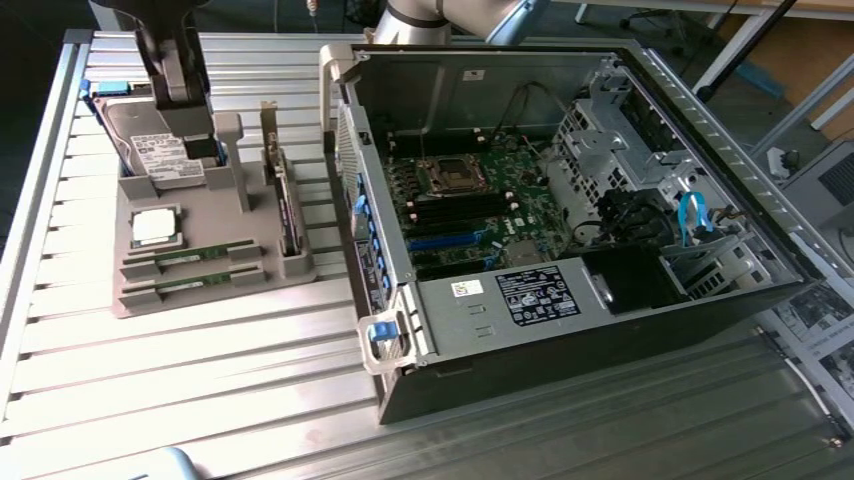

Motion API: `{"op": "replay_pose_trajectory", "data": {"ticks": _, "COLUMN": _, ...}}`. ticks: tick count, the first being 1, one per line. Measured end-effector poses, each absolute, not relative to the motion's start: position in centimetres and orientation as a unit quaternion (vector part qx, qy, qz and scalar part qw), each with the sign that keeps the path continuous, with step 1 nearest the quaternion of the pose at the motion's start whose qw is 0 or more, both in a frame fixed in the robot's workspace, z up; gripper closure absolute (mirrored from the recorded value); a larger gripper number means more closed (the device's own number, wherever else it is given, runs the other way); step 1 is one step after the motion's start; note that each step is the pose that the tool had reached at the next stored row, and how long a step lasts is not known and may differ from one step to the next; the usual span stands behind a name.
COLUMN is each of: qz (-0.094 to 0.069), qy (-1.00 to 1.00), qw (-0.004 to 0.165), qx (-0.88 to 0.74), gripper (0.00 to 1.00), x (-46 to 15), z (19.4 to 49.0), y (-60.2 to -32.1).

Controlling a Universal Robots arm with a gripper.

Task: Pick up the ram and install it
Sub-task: 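Pick up the ram and move it above insertion slot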

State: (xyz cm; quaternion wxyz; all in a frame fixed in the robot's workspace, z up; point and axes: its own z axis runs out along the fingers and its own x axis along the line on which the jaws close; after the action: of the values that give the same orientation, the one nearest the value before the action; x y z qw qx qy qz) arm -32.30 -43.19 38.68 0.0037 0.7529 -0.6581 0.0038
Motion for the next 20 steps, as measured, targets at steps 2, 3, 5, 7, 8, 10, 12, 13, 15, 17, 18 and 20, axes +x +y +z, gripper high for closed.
{"op": "replay_pose_trajectory", "data": {"ticks": 2, "qz": 0.004, "qy": -0.658, "qw": 0.004, "qx": 0.753, "gripper": 0.7, "x": -32.33, "z": 38.61, "y": -43.19}}
{"op": "replay_pose_trajectory", "data": {"ticks": 3, "qz": 0.004, "qy": -0.658, "qw": 0.004, "qx": 0.753, "gripper": 0.7, "x": -32.36, "z": 38.57, "y": -43.19}}
{"op": "replay_pose_trajectory", "data": {"ticks": 5, "qz": 0.004, "qy": -0.658, "qw": 0.004, "qx": 0.753, "gripper": 0.7, "x": -32.39, "z": 38.5, "y": -43.19}}
{"op": "replay_pose_trajectory", "data": {"ticks": 7, "qz": 0.004, "qy": -0.658, "qw": 0.004, "qx": 0.753, "gripper": 0.7, "x": -32.4, "z": 38.42, "y": -43.19}}
{"op": "replay_pose_trajectory", "data": {"ticks": 8, "qz": 0.004, "qy": -0.658, "qw": 0.004, "qx": 0.753, "gripper": 0.7, "x": -32.4, "z": 38.37, "y": -43.19}}
{"op": "replay_pose_trajectory", "data": {"ticks": 10, "qz": 0.004, "qy": -0.658, "qw": 0.004, "qx": 0.753, "gripper": 0.7, "x": -32.41, "z": 38.28, "y": -43.19}}
{"op": "replay_pose_trajectory", "data": {"ticks": 12, "qz": 0.004, "qy": -0.658, "qw": 0.004, "qx": 0.753, "gripper": 0.7, "x": -32.41, "z": 38.18, "y": -43.19}}
{"op": "replay_pose_trajectory", "data": {"ticks": 13, "qz": 0.004, "qy": -0.658, "qw": 0.004, "qx": 0.753, "gripper": 0.7, "x": -32.41, "z": 38.13, "y": -43.19}}
{"op": "replay_pose_trajectory", "data": {"ticks": 15, "qz": 0.004, "qy": -0.658, "qw": 0.004, "qx": 0.753, "gripper": 0.7, "x": -32.41, "z": 38.03, "y": -43.19}}
{"op": "replay_pose_trajectory", "data": {"ticks": 17, "qz": 0.004, "qy": -0.658, "qw": 0.004, "qx": 0.753, "gripper": 0.7, "x": -32.41, "z": 37.93, "y": -43.19}}
{"op": "replay_pose_trajectory", "data": {"ticks": 18, "qz": 0.004, "qy": -0.658, "qw": 0.004, "qx": 0.753, "gripper": 0.7, "x": -32.41, "z": 37.88, "y": -43.19}}
{"op": "replay_pose_trajectory", "data": {"ticks": 20, "qz": 0.004, "qy": -0.658, "qw": 0.004, "qx": 0.753, "gripper": 0.7, "x": -32.41, "z": 37.78, "y": -43.19}}
